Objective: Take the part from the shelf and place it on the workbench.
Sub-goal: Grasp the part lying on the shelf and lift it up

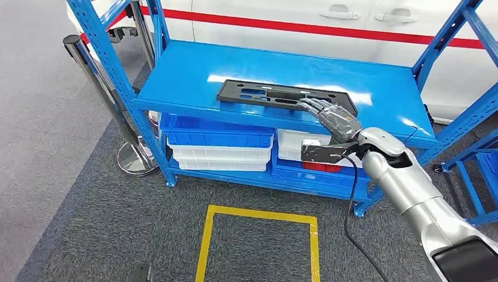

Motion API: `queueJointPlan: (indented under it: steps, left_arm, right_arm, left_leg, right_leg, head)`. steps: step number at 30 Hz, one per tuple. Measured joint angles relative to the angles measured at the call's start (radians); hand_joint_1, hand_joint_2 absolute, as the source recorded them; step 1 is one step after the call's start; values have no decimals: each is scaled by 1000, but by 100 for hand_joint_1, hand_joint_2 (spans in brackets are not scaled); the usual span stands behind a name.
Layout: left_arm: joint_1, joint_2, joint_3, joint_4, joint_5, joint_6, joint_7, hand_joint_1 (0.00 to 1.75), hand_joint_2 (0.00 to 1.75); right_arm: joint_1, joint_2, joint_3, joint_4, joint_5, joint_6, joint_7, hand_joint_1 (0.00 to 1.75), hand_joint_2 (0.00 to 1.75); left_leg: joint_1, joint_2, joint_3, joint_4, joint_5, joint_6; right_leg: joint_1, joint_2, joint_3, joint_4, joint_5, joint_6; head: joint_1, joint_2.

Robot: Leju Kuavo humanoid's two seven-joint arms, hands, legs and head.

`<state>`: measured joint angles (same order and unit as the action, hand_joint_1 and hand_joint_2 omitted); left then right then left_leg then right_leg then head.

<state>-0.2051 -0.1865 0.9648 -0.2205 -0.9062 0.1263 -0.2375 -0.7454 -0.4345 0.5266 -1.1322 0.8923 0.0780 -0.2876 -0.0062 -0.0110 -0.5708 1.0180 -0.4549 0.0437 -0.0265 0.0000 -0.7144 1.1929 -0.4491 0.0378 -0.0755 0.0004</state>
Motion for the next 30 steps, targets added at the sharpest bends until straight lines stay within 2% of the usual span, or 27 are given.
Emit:
queueJointPlan:
  steps: [1, 2, 3, 4, 5, 8, 9, 10, 12, 13, 14, 15, 16, 17, 18, 19, 22, 24, 25, 27, 28, 29, 30]
  left_arm:
    - [0, 0, 0, 0, 2, 1, 0, 0, 0]
    - [0, -1, 0, 0, 4, 1, -1, 0, 0]
    - [0, -1, 1, 1, 7, 3, -1, 0, 0]
    - [0, -2, 1, 1, 10, 4, -3, 0, 0]
    - [0, -2, 2, 2, 12, 6, -4, 0, 0]
    - [1, -2, 4, 2, 19, 9, -8, 0, 0]
    - [1, -2, 4, 2, 20, 10, -9, 0, 0]
    - [1, -2, 4, 2, 21, 10, -10, 0, 0]
    - [3, -2, 5, 2, 23, 10, -10, 0, 0]
    - [6, -2, 5, 2, 24, 10, -8, 0, 0]
    - [7, -1, 6, 2, 24, 11, -7, 0, 0]
    - [9, -1, 6, 2, 25, 11, -6, 0, 0]
    - [9, -1, 7, 2, 26, 11, -5, 0, 0]
    - [10, 0, 7, 2, 26, 11, -5, 0, 0]
    - [9, 0, 8, 2, 26, 10, -5, 0, 0]
    - [8, 0, 8, 2, 25, 10, -5, 0, 0]
    - [7, 0, 10, 2, 24, 8, -5, 0, 0]
    - [6, 0, 11, 2, 25, 8, -5, 0, 0]
    - [6, 0, 11, 2, 25, 8, -5, 0, 0]
    - [5, 0, 11, 2, 27, 8, -3, 0, 0]
    - [5, 0, 11, 2, 28, 8, -3, 0, 0]
    - [6, 0, 12, 2, 29, 8, -2, 0, 0]
    - [7, 0, 12, 2, 30, 8, -1, 0, 0]
  right_arm:
    - [-6, 2, 2, 3, 0, 0, -1, 0, 175]
    - [-13, 5, 4, 8, 0, 1, -1, 0, 175]
    - [-25, 9, 7, 16, 0, 3, -3, 0, 175]
    - [-37, 15, 10, 24, 1, 4, -4, 0, 175]
    - [-46, 21, 14, 31, 1, 5, -5, 0, 175]
    - [-64, 37, 23, 48, 3, 5, -11, 0, 175]
    - [-70, 42, 26, 53, 3, 4, -12, 0, 175]
    - [-75, 48, 28, 57, 3, 4, -13, 0, 175]
    - [-82, 59, 32, 66, 3, 4, -14, 0, 175]
    - [-84, 65, 35, 71, 3, 5, -14, 0, 175]
    - [-84, 68, 38, 76, 3, 4, -14, 0, 175]
    - [-84, 71, 41, 81, 3, 4, -15, 0, 175]
    - [-86, 74, 43, 85, 3, 4, -15, 0, 175]
    - [-88, 77, 45, 88, 3, 4, -15, 0, 175]
    - [-92, 79, 46, 91, 3, 4, -15, 0, 175]
    - [-96, 81, 47, 94, 3, 4, -15, 0, 175]
    - [-103, 86, 50, 101, 3, 4, -16, 0, 175]
    - [-109, 89, 52, 107, 2, 5, -16, 0, 175]
    - [-112, 90, 53, 112, 2, 7, -15, 0, 175]
    - [-115, 94, 57, 126, 2, 13, -9, 0, 175]
    - [-114, 96, 60, 135, 2, 17, -6, 0, 175]
    - [-112, 99, 63, 143, 2, 18, -4, 0, 175]
    - [-112, 101, 67, 150, 2, 19, -2, 0, 175]
  left_leg:
    - [-1, 0, 5, 0, -4, -1]
    - [-2, 0, 8, 1, -8, -3]
    - [-4, 0, 12, 2, -14, -6]
    - [-4, 0, 13, 2, -19, -10]
    - [-4, 0, 13, 0, -22, -15]
    - [-4, 3, 15, 9, -37, -32]
    - [-4, 4, 3, 40, -51, -38]
    - [-1, 5, -24, 92, -71, -43]
    - [6, 5, -109, 230, -111, -52]
    - [9, 5, -146, 276, -113, -55]
    - [10, 5, -166, 286, -93, -57]
    - [12, 5, -165, 253, -52, -58]
    - [13, 5, -147, 186, 2, -57]
    - [13, 5, -123, 120, 43, -56]
    - [11, 5, -100, 62, 69, -52]
    - [10, 4, -87, 28, 76, -46]
    - [7, 2, -77, 9, 60, -23]
    - [9, 1, -67, -1, 57, -11]
    - [11, 1, -62, -4, 55, -5]
    - [8, 1, -54, -5, 49, 2]
    - [6, 1, -50, -5, 45, 4]
    - [4, 0, -44, -4, 40, 6]
    - [1, -1, -38, -3, 35, 6]
  right_leg:
    - [2, 0, 16, -45, 25, -4]
    - [5, 0, 27, -69, 33, -7]
    - [9, 0, 49, -123, 51, -13]
    - [13, 0, 62, -153, 54, -17]
    - [16, 0, 66, -161, 45, -20]
    - [9, 0, 84, -177, 34, -32]
    - [5, -1, 94, -181, 30, -37]
    - [3, -2, 104, -183, 25, -41]
    - [3, -3, 118, -183, 13, -44]
    - [3, -2, 125, -183, 6, -44]
    - [3, -2, 135, -183, -1, -43]
    - [2, -1, 146, -182, -10, -40]
    - [1, -1, 158, -182, -19, -38]
    - [2, -1, 168, -182, -28, -34]
    - [3, 0, 174, -181, -35, -29]
    - [5, 1, 176, -181, -40, -23]
    - [4, 0, 177, -185, -48, -5]
    - [2, -1, 164, -150, -71, 3]
    - [2, -1, 140, -103, -92, 4]
    - [3, 0, 59, 36, -139, 5]
    - [4, 0, 21, 89, -147, 5]
    - [4, 0, -3, 111, -136, 4]
    - [5, 0, -6, 91, -103, 0]
  head:
    - [0, 0]
    - [0, 0]
    - [0, 0]
    - [0, 0]
    - [0, 0]
    - [0, 0]
    - [0, 0]
    - [0, 0]
    - [0, 0]
    - [0, 0]
    - [0, 0]
    - [0, 0]
    - [0, 0]
    - [0, 0]
    - [0, 0]
    - [0, 0]
    - [0, 0]
    - [0, 0]
    - [0, 0]
    - [0, 0]
    - [0, 0]
    - [0, 0]
    - [0, 0]
